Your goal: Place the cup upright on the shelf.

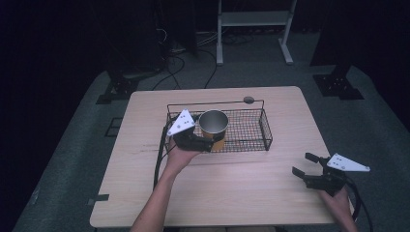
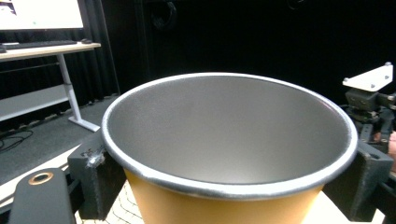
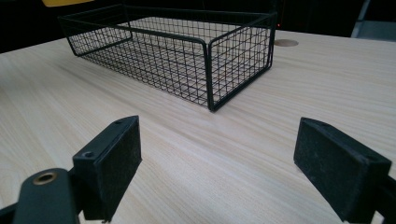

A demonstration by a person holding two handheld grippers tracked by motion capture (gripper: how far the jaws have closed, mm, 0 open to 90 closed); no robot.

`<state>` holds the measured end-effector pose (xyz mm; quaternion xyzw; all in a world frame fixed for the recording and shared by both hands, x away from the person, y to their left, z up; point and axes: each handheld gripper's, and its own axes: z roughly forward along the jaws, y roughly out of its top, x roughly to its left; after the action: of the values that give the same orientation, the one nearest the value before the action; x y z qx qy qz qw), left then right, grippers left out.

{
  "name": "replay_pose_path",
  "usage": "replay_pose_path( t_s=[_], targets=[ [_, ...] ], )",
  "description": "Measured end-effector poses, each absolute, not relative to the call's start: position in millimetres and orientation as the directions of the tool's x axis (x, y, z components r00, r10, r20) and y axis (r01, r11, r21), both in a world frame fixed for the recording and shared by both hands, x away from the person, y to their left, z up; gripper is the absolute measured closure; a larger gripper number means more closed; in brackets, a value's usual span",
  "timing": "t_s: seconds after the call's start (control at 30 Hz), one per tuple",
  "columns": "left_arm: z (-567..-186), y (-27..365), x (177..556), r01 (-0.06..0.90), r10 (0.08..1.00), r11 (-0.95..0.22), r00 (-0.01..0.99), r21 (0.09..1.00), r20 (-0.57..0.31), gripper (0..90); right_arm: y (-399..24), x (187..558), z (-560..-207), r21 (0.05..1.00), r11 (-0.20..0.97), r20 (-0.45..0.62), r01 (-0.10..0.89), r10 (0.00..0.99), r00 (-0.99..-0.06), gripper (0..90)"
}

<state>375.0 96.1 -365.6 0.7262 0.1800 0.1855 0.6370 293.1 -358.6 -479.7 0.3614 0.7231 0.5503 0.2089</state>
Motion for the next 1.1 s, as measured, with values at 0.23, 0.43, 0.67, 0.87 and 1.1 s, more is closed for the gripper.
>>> replay_pose_path(
  t_s=[0.23,0.43,0.67,0.87,1.1],
  targets=[
    [-362,93,383,0.025,0.493,-0.122,0.869,0.992,0.039,12.9,-358,293,-480,0.947,0.138,0.091,0.291,0.752,-0.653,14.0],
    [-357,91,391,0.02,0.491,-0.125,0.87,0.992,0.045,12.9,-358,293,-480,0.946,0.142,0.088,0.29,0.752,-0.653,14.0],
    [-348,88,404,0.012,0.481,-0.141,0.875,0.99,0.058,12.9,-358,293,-480,0.947,0.138,0.09,0.289,0.751,-0.654,14.0],
    [-343,84,415,0.008,0.479,-0.147,0.875,0.989,0.064,12.9,-359,293,-480,0.947,0.135,0.093,0.29,0.751,-0.653,13.9],
    [-344,79,431,0.005,0.473,-0.158,0.878,0.987,0.072,12.9,-359,293,-480,0.948,0.136,0.092,0.289,0.75,-0.655,14.0]
  ],
)
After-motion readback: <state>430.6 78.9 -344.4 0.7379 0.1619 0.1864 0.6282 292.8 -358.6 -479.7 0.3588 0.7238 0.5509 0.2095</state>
